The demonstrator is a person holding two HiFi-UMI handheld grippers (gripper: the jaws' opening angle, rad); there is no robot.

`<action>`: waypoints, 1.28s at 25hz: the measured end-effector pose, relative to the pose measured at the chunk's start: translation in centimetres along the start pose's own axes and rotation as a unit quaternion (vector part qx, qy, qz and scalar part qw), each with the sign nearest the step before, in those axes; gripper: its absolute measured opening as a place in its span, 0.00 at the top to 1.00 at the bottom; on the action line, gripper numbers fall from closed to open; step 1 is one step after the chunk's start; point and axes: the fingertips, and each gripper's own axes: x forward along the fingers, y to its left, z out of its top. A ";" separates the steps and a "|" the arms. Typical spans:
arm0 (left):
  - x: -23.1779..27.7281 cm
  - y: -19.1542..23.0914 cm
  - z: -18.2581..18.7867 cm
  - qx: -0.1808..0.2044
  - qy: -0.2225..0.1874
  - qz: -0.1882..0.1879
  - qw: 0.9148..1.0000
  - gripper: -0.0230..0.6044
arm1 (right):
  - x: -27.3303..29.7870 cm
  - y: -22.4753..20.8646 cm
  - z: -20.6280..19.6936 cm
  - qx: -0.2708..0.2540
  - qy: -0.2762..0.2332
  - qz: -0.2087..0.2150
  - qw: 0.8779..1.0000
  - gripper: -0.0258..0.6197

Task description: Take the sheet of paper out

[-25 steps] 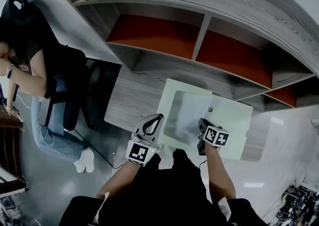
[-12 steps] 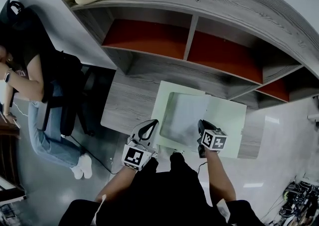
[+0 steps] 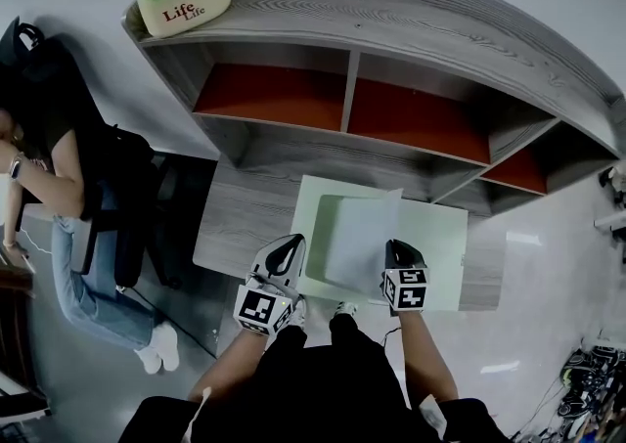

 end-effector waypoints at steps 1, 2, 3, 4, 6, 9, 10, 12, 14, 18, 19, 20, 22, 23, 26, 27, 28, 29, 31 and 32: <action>0.1 -0.2 0.1 0.003 0.001 -0.006 1.000 0.95 | -0.3 0.0 0.3 -0.005 -0.003 -0.001 1.000 0.92; 0.1 -0.4 0.1 0.004 0.001 -0.011 1.000 0.95 | -0.7 0.0 0.5 -0.009 -0.007 -0.003 1.000 0.92; 0.1 -0.6 0.2 0.006 0.000 -0.015 1.000 0.95 | -1.0 0.0 0.8 -0.013 -0.012 -0.005 1.000 0.92; 0.1 -0.8 0.3 0.008 -0.001 -0.018 1.000 0.95 | -1.5 0.0 1.0 -0.016 -0.016 -0.008 1.000 0.92; 0.0 -1.0 0.3 0.013 -0.001 -0.021 1.000 0.95 | -2.4 0.0 1.5 -0.023 -0.025 -0.015 0.999 0.92; 0.0 -1.1 0.2 0.015 -0.002 -0.025 1.000 0.95 | -3.8 -0.1 2.6 -0.035 -0.043 -0.032 0.998 0.92; 0.1 -1.2 0.1 0.015 -0.002 -0.027 1.000 0.95 | -4.3 -0.2 2.9 -0.039 -0.050 -0.037 0.997 0.92; 0.1 -1.3 0.2 0.017 -0.003 -0.032 0.999 0.95 | -5.3 -0.1 3.5 -0.045 -0.064 -0.045 0.996 0.92; 0.0 -1.3 0.4 0.018 -0.006 -0.036 0.999 0.95 | -6.1 0.2 4.1 -0.053 -0.076 -0.049 0.994 0.92; -0.1 -1.2 1.2 0.021 -0.014 -0.042 0.999 0.95 | -7.6 0.7 5.7 -0.066 -0.104 -0.059 0.991 0.92; -0.1 -1.3 1.3 0.022 -0.016 -0.044 0.999 0.95 | -8.1 0.8 6.1 -0.068 -0.114 -0.063 0.989 0.92; 0.0 -1.5 1.5 0.023 -0.018 -0.046 0.998 0.95 | -8.7 0.8 6.5 -0.070 -0.124 -0.068 0.987 0.92; -0.1 -1.8 1.7 0.025 -0.021 -0.053 0.998 0.95 | -10.0 0.9 7.4 -0.079 -0.146 -0.083 0.983 0.92; -0.1 -2.0 1.9 0.026 -0.021 -0.057 0.998 0.95 | -10.6 1.0 7.9 -0.084 -0.158 -0.091 0.980 0.92; -0.1 -2.4 2.3 0.029 -0.024 -0.068 0.997 0.95 | -12.5 1.3 9.3 -0.095 -0.198 -0.110 0.969 0.92; -0.2 -2.5 2.4 0.030 -0.025 -0.070 0.997 0.95 | -13.2 1.4 9.7 -0.097 -0.211 -0.114 0.966 0.92; -0.2 -2.6 2.5 0.030 -0.027 -0.071 0.997 0.95 | -13.8 1.6 10.1 -0.098 -0.222 -0.117 0.963 0.92; -0.3 -2.6 2.6 0.031 -0.028 -0.072 0.997 0.95 | -14.5 1.7 10.6 -0.100 -0.233 -0.120 0.960 0.92; -0.5 -2.6 2.9 0.033 -0.030 -0.074 0.996 0.95 | -15.6 2.1 11.5 -0.104 -0.252 -0.123 0.954 0.92; -0.5 -2.6 3.2 0.034 -0.032 -0.075 0.996 0.95 | -16.2 2.3 12.0 -0.107 -0.259 -0.126 0.952 0.92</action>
